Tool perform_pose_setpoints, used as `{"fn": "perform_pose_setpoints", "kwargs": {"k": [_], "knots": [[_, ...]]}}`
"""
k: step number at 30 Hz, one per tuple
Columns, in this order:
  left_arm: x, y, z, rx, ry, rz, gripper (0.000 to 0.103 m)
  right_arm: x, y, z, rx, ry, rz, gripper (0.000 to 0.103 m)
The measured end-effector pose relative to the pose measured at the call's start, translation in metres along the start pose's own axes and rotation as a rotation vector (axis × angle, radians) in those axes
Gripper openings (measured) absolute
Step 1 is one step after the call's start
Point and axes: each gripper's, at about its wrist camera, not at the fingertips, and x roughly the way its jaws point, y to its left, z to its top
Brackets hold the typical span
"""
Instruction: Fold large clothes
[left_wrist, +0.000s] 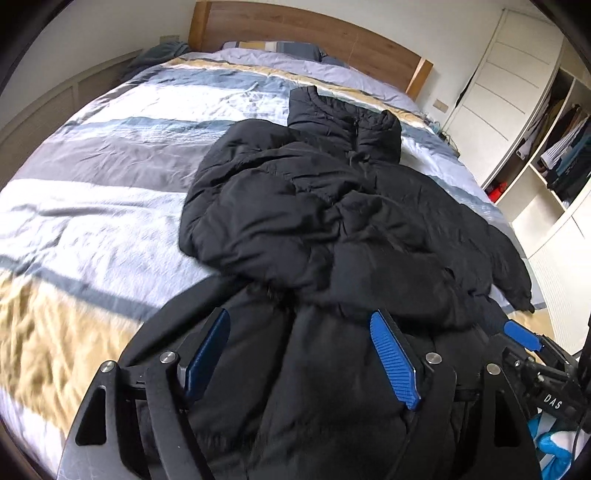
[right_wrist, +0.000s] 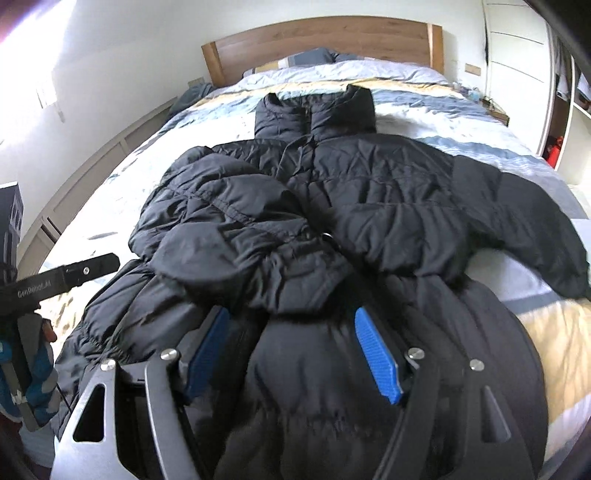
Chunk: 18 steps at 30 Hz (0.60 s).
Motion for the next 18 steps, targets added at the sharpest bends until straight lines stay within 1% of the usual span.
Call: {"fn": "perform_pose_setpoints", "kwargs": {"k": [3, 7, 11, 15, 18], "knots": [[-0.022, 0.0, -0.014, -0.013, -0.017, -0.017, 0.08, -0.02, -0.005, -0.01, 0.023, -0.021, -0.007, 0.07], [-0.046, 0.0, -0.024, -0.017, -0.043, -0.023, 0.082, -0.044, -0.015, -0.021, 0.069, -0.052, -0.015, 0.07], [-0.069, 0.001, -0.032, -0.007, -0.072, -0.02, 0.082, -0.064, -0.027, -0.029, 0.109, -0.099, -0.02, 0.07], [-0.081, 0.002, -0.038, -0.016, -0.089, -0.02, 0.082, -0.077, -0.044, -0.034, 0.16, -0.142, -0.015, 0.07], [-0.086, -0.003, -0.039, -0.017, -0.099, -0.006, 0.082, -0.082, -0.063, -0.038, 0.209, -0.158, -0.014, 0.07]]}}
